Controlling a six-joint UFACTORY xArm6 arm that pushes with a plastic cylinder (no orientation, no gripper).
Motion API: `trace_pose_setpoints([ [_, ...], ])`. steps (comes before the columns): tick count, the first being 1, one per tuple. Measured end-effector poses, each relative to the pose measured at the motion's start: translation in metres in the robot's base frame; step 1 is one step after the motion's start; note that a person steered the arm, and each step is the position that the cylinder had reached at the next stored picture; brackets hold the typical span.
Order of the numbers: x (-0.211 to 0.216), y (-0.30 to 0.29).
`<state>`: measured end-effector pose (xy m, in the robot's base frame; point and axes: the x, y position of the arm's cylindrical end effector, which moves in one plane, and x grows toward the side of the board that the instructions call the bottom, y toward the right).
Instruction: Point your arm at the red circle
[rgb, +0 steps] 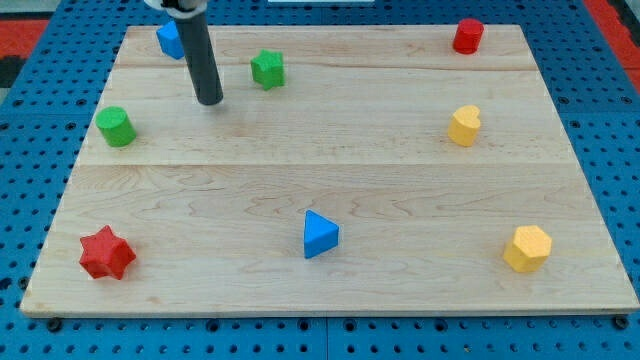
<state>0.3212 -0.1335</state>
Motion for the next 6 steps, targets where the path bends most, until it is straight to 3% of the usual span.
trace_pose_setpoints([
  [1, -0.04, 0.101],
  [2, -0.062, 0.126],
  [3, -0.034, 0.141],
  [4, -0.088, 0.244],
  [5, -0.129, 0.266],
  [6, -0.13, 0.264],
])
